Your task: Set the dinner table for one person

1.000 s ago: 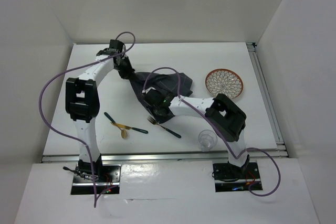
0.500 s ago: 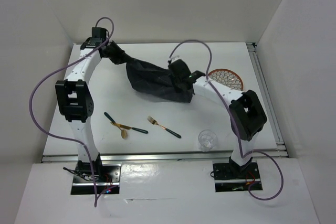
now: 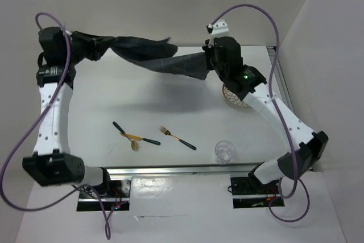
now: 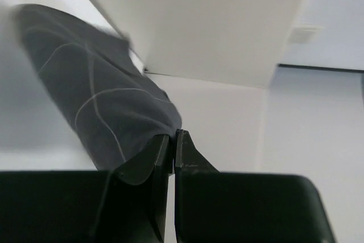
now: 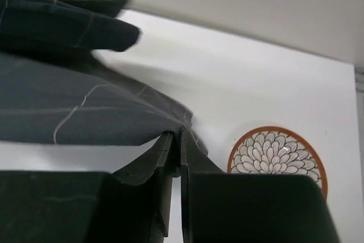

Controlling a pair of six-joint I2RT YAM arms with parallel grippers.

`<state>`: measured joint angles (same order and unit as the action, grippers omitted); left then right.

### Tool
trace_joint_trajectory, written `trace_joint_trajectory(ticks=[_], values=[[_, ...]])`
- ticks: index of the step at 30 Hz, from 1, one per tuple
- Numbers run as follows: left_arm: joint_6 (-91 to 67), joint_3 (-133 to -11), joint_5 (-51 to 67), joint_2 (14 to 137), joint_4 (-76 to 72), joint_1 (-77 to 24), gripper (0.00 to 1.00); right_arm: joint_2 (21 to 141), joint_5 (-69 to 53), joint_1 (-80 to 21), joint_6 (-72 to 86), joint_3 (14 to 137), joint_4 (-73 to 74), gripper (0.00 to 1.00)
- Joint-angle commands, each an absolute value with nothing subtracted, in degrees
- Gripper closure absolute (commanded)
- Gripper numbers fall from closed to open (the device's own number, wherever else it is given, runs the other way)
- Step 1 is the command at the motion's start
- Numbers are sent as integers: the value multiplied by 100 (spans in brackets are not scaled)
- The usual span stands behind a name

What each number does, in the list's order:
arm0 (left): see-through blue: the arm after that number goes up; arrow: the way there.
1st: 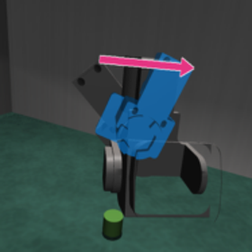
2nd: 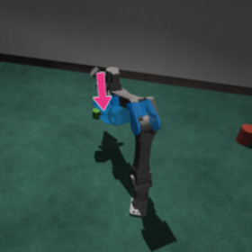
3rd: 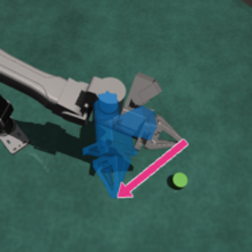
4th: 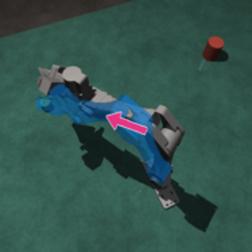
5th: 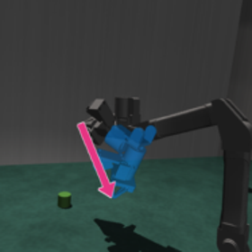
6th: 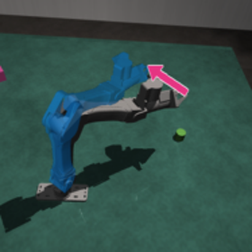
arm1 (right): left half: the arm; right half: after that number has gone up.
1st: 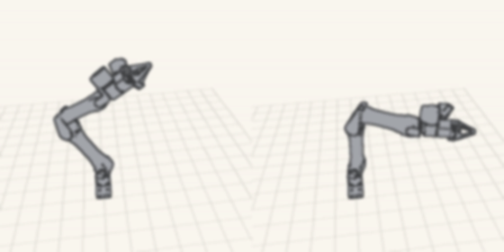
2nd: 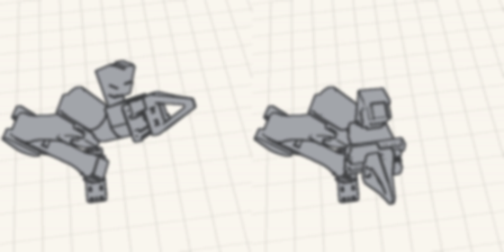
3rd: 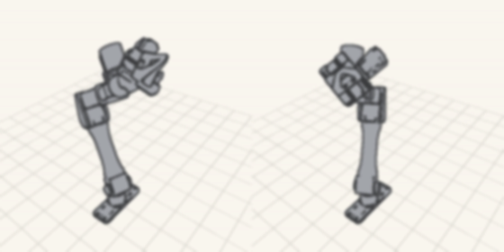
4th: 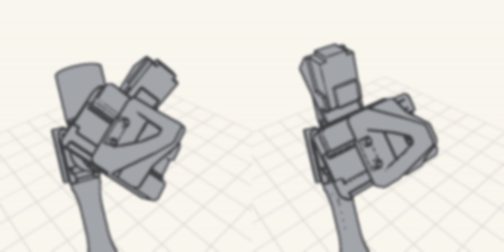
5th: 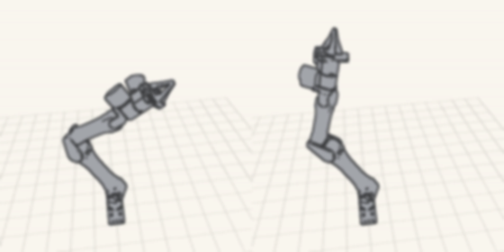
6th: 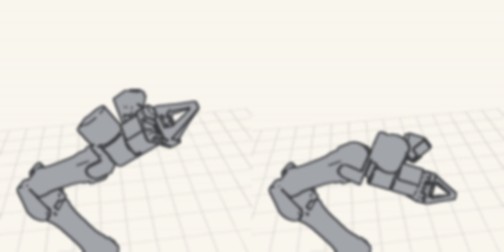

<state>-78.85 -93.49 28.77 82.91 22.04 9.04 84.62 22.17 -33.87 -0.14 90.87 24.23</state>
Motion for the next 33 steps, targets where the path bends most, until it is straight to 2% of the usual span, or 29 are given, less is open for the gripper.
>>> trace_joint_trajectory(ticks=[1,5,10,14,17,27,31,33], values=[[-8797,-8650,2971,7457,1898,976,100,7867,2645,-3604,-105,9062,2522,100],[-9097,-8192,2971,6953,1960,1107,100,7454,2751,-3665,70,8738,2654,100],[-9045,-8455,2918,7136,2039,1107,100,7575,2812,-3665,-8,8675,2462,100],[-8922,-8735,2944,7689,1697,1107,100,8023,2533,-3332,-351,8876,1866,100],[-8597,-9516,3225,8558,1696,1107,100,8697,1998,-2770,-536,9420,1635,100],[-8218,-11688,3928,10651,1345,1266,100,10852,1406,-1899,-835,12039,1301,100],[-8235,-12111,4236,11057,1178,1388,100,10916,1354,-1898,-782,11954,1107,100],[-8235,-11621,4376,10935,1038,1389,100,10672,1301,-1898,-634,11358,1037,100]])
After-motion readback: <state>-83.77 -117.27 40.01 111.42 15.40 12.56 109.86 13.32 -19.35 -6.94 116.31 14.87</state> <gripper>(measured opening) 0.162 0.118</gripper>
